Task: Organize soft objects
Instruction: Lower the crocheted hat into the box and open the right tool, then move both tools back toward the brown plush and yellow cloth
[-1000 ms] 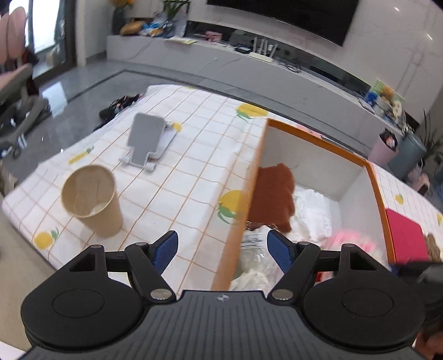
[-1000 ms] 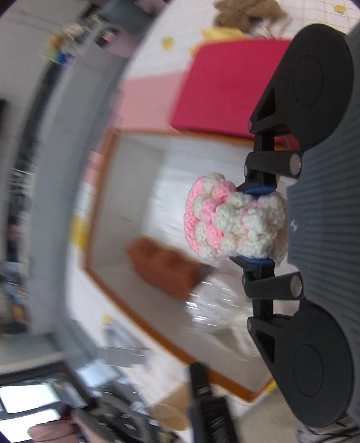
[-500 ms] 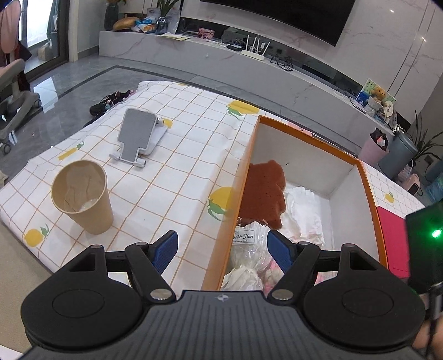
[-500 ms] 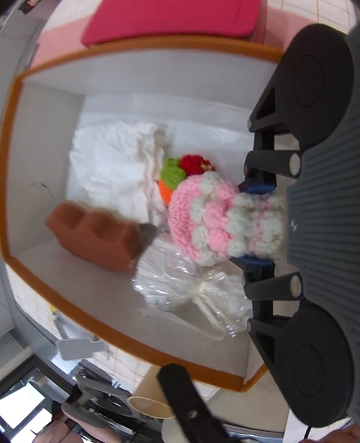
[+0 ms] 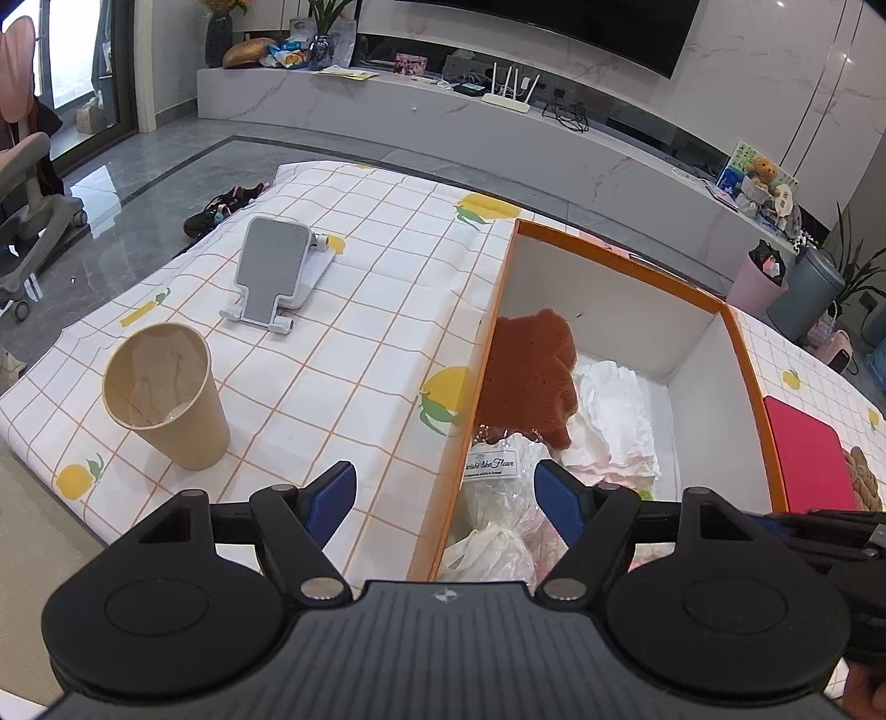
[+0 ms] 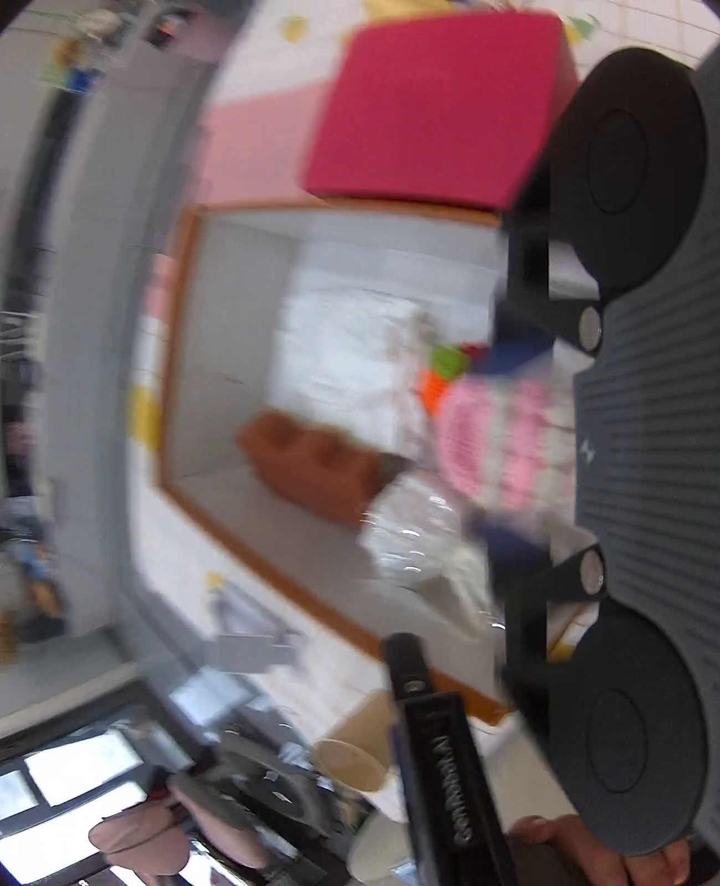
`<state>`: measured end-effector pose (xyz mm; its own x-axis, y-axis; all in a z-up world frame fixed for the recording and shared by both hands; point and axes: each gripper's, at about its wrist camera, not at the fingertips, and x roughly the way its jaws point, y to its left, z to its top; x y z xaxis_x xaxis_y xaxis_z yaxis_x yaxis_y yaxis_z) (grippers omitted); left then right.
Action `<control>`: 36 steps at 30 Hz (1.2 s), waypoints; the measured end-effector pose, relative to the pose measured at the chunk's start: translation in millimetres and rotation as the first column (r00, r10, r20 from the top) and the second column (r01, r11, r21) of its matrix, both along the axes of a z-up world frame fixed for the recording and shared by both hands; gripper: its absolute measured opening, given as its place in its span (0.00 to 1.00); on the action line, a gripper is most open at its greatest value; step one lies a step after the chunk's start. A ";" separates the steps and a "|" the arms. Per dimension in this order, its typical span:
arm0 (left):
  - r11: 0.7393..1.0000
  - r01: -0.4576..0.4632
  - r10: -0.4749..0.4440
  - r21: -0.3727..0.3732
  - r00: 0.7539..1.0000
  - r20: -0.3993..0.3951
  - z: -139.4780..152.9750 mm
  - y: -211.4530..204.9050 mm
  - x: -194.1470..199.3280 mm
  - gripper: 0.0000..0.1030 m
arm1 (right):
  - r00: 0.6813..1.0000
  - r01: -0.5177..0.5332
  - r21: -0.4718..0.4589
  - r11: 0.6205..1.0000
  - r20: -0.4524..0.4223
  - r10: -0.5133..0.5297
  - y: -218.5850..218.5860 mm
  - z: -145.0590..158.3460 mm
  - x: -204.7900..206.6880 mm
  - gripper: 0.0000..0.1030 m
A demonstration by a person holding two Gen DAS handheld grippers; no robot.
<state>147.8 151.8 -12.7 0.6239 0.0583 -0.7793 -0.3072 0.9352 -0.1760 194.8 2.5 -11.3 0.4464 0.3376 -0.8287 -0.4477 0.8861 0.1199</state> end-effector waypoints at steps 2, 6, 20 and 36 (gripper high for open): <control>1.000 0.001 -0.001 0.004 1.000 0.000 0.4 -1.6 0.0 0.84 | 0.999 -0.048 -0.022 0.999 -0.023 0.048 7.6 -7.2 2.9 0.00; 1.000 0.027 -0.027 0.016 1.000 0.002 0.5 -6.1 -0.4 0.84 | 0.996 -0.060 -0.080 0.995 -0.069 0.055 21.1 -33.2 12.0 0.00; 0.998 0.051 -0.050 0.044 0.998 -0.028 -4.7 -14.6 5.5 0.84 | 0.953 -0.029 -0.069 0.997 -0.302 0.006 25.2 -80.2 43.2 0.00; 0.984 0.106 -0.110 0.145 0.994 0.021 22.7 -46.4 -10.2 0.83 | 0.992 -0.077 0.038 0.996 0.103 0.073 -4.1 5.0 -18.6 0.48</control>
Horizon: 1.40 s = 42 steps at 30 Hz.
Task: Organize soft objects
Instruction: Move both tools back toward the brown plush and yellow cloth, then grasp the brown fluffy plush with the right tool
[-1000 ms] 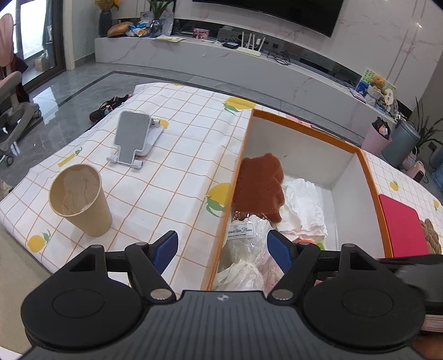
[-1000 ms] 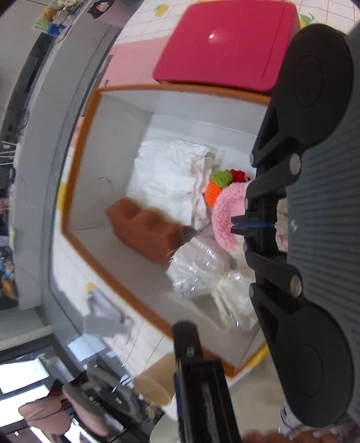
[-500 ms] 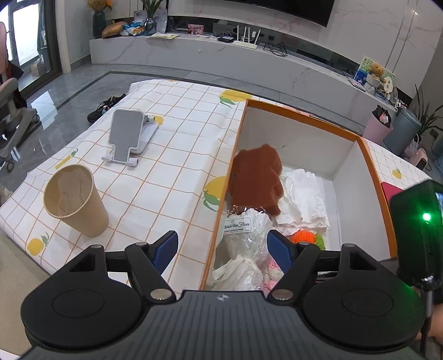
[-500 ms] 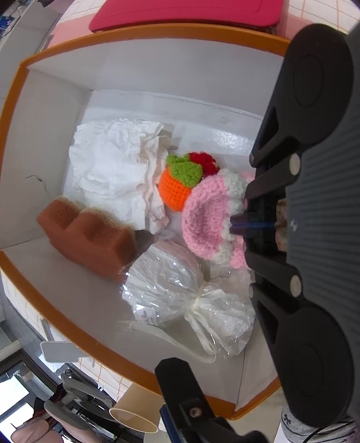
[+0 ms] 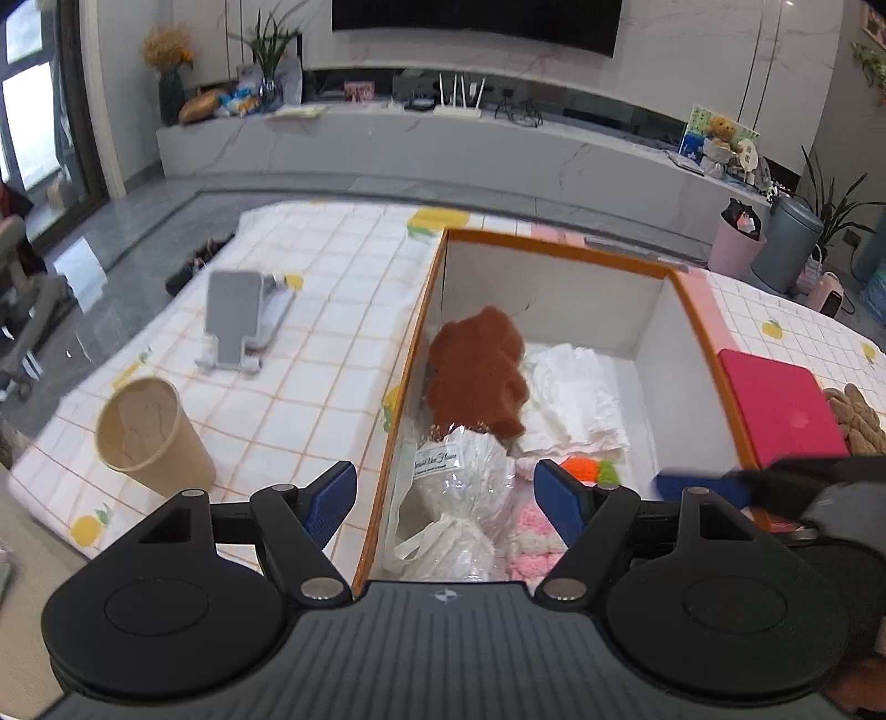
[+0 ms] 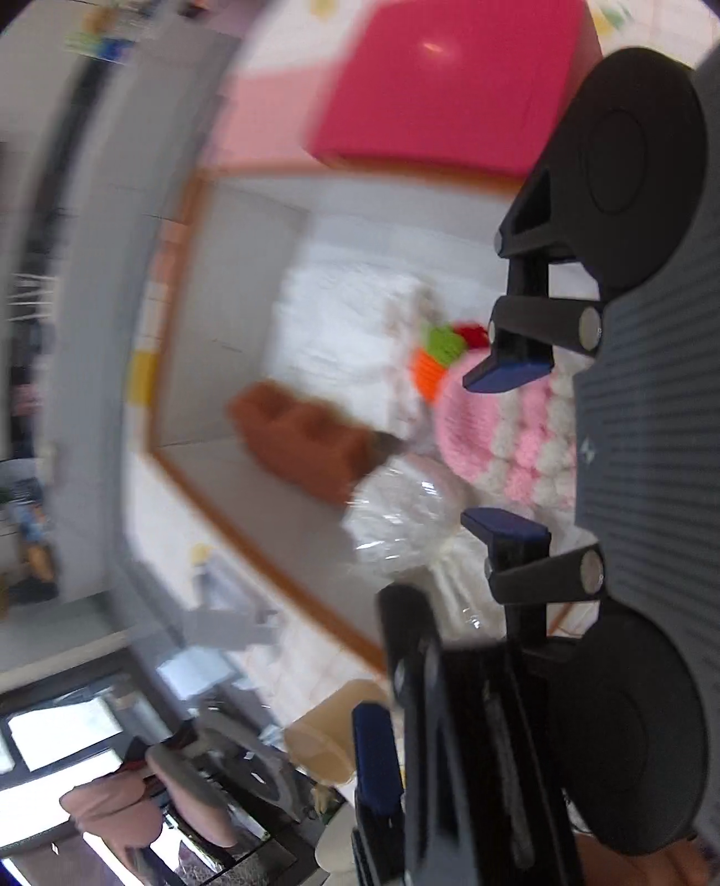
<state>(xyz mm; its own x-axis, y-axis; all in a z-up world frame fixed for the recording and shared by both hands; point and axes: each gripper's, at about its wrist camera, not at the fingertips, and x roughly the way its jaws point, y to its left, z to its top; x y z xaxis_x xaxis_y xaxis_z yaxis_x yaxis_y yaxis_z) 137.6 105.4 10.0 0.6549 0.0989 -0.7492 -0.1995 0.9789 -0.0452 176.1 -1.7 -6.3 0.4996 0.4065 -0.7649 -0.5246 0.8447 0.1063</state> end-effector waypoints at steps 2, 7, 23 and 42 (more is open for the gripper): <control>1.000 0.000 -0.002 0.024 0.998 0.063 17.4 -9.0 -12.0 0.83 | 0.994 -0.020 0.019 1.000 0.106 0.018 -10.2 21.2 -19.4 0.62; 0.999 0.043 -0.045 0.020 0.987 0.153 43.7 -35.7 -30.8 0.84 | 0.974 -0.018 0.039 0.999 0.228 0.009 -48.7 59.2 -57.4 0.73; 0.936 0.348 -0.349 0.044 0.908 0.233 31.7 -187.7 -42.6 0.84 | 0.828 0.471 0.122 0.874 0.282 -0.485 -265.1 67.3 -72.1 0.82; 0.923 0.383 -0.369 -0.040 0.909 0.194 -66.5 -301.2 35.5 0.84 | 0.689 0.713 0.252 0.654 -0.078 -0.721 -387.0 -81.6 65.5 0.82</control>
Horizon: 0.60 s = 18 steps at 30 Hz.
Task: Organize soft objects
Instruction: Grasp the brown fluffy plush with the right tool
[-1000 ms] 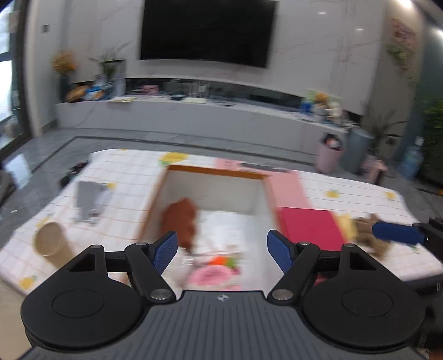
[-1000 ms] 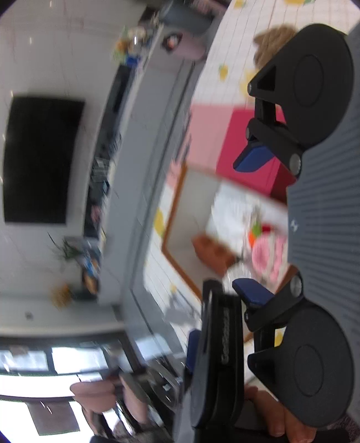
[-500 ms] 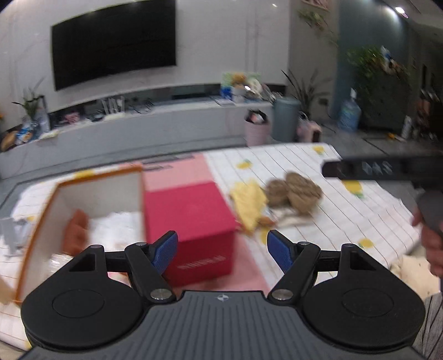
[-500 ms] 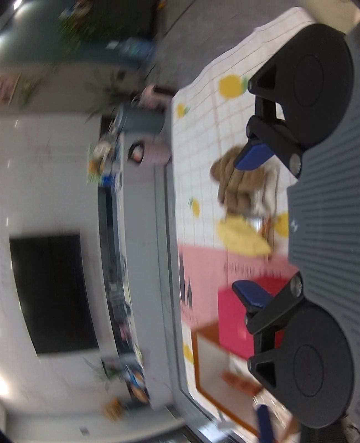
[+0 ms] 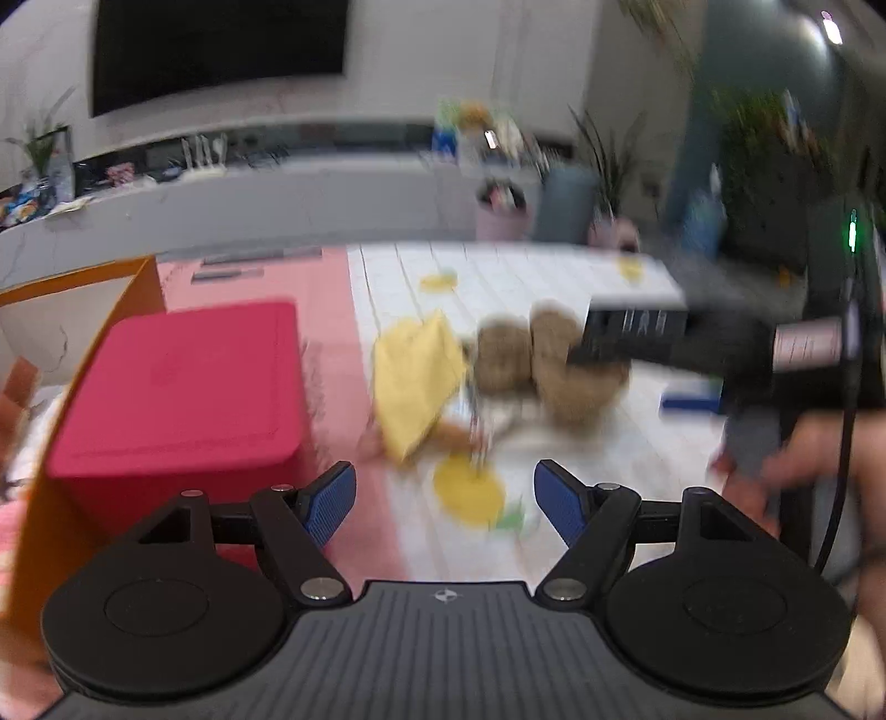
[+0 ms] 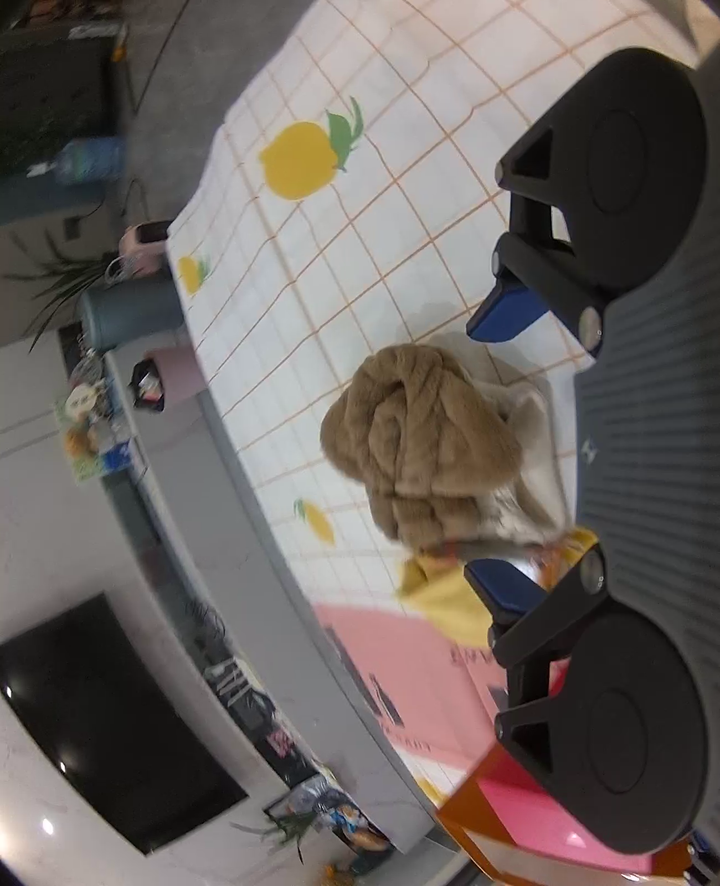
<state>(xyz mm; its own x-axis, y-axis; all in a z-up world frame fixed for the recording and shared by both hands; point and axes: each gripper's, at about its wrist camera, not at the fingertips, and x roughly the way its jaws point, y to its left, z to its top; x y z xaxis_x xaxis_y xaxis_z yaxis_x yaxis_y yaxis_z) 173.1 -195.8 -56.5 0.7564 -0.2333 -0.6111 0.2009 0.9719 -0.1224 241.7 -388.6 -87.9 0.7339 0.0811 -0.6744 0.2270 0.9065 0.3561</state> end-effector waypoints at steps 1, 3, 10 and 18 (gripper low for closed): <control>0.999 -0.024 0.025 -0.024 0.999 0.024 -2.7 -2.2 4.4 0.84 | 1.000 -0.006 -0.002 1.000 0.001 0.006 0.1 -3.3 5.9 0.82; 0.998 -0.053 0.054 -0.022 0.997 0.060 -3.7 -8.7 12.3 0.84 | 1.000 -0.021 -0.033 0.999 0.017 0.021 3.6 -5.9 15.9 0.82; 0.986 -0.078 0.058 0.146 0.989 0.137 -10.5 -46.8 37.0 0.85 | 0.990 -0.108 -0.196 0.975 0.065 0.122 14.5 -24.1 47.0 0.83; 0.984 -0.103 0.096 0.147 0.994 0.057 -25.1 -58.6 64.3 0.85 | 0.995 -0.094 -0.151 0.984 0.002 0.095 -6.7 -28.2 56.2 0.59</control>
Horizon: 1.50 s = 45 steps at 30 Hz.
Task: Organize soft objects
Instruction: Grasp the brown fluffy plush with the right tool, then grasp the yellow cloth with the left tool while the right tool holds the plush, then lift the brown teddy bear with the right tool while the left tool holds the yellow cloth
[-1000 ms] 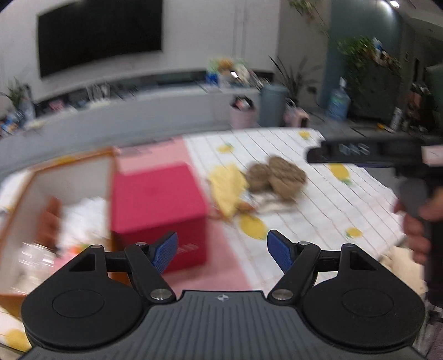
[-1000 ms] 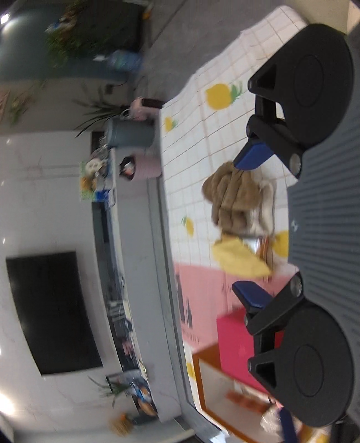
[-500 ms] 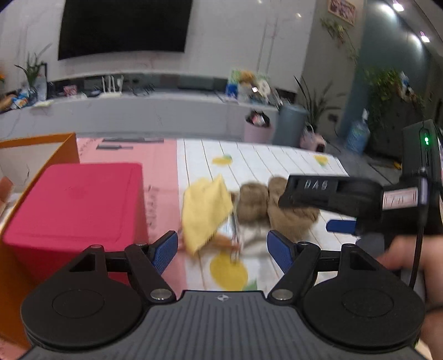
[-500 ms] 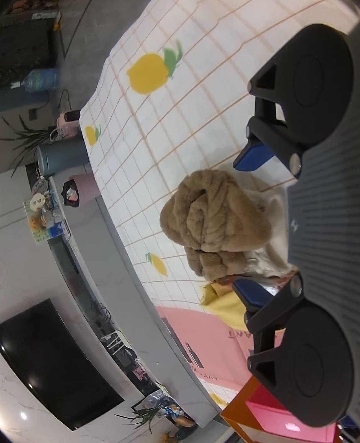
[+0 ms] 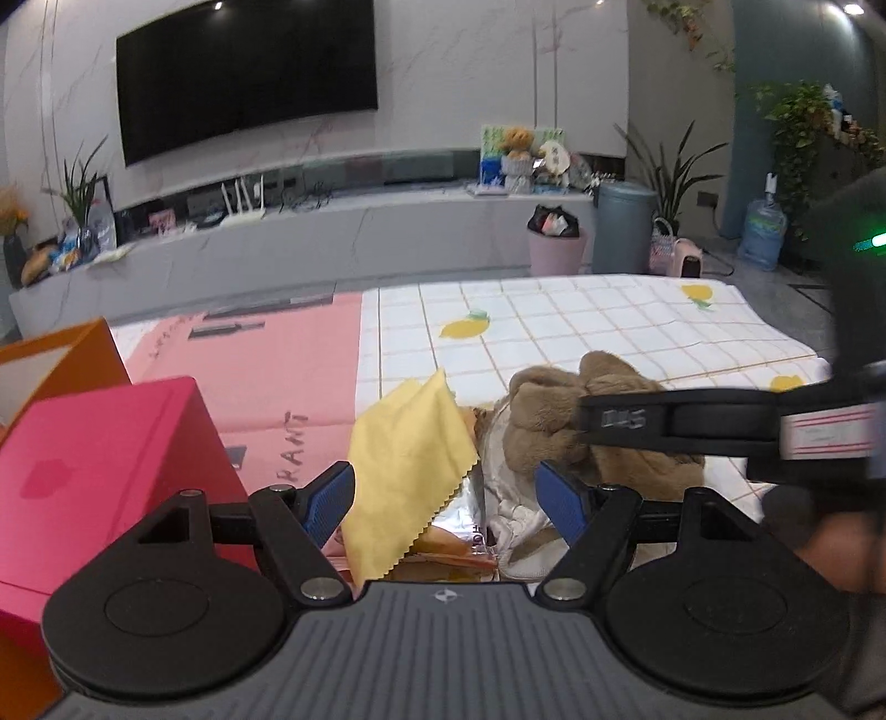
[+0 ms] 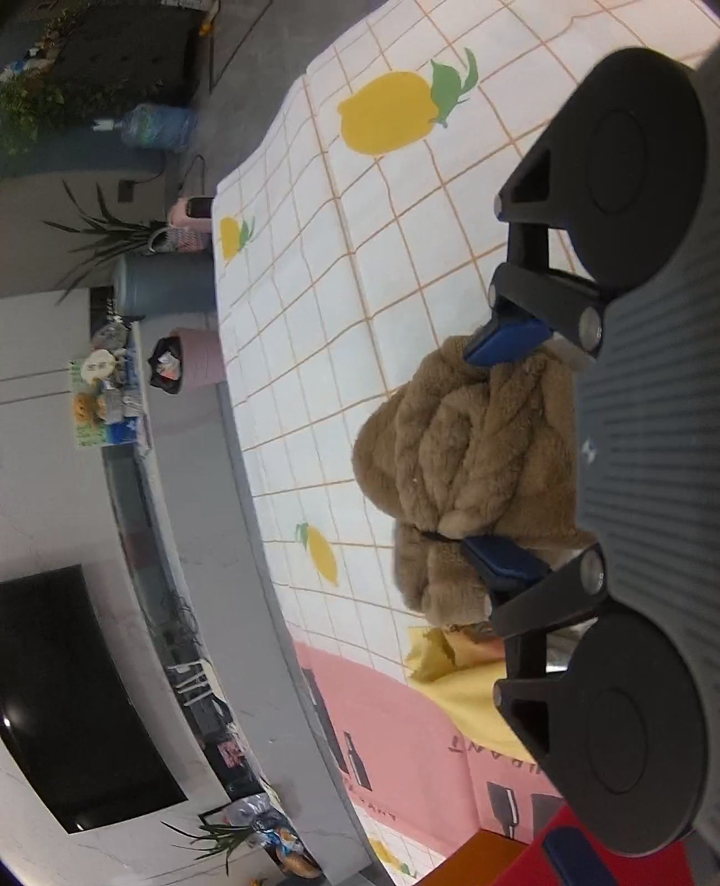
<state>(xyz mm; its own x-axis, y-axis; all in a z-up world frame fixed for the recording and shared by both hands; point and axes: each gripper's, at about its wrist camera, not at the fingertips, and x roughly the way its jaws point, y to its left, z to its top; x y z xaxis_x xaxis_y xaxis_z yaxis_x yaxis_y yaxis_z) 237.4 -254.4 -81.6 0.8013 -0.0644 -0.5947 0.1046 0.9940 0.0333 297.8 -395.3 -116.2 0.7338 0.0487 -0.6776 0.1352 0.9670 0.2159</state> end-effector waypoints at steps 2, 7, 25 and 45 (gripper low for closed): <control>0.999 -0.023 0.023 -0.038 1.000 -0.013 -2.8 2.7 5.7 0.85 | 0.999 0.012 0.034 0.999 -0.044 -0.010 -3.6 5.2 0.7 0.52; 0.995 -0.031 0.024 -0.094 0.997 -0.074 -5.9 9.6 26.1 0.86 | 0.993 0.022 -0.024 0.999 -0.118 -0.024 -6.7 19.4 -4.8 0.34; 0.978 -0.159 0.185 0.138 0.961 -0.203 -15.9 -13.8 88.6 0.87 | 0.986 0.118 0.106 0.987 -0.128 -0.104 -58.2 14.0 -15.6 0.61; 0.999 -0.028 0.018 -0.032 0.958 -0.286 27.0 5.8 56.2 0.07 | 0.998 0.033 0.073 0.997 -0.062 -0.029 -52.7 20.3 -23.2 0.63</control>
<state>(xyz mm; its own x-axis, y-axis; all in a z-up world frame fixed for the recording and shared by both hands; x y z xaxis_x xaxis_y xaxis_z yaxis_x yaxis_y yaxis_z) 293.6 -248.6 -54.7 0.6003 -0.0726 -0.7965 0.0815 0.9962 -0.0293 274.6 -448.1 -95.8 0.6935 0.0779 -0.7162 0.1797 0.9440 0.2767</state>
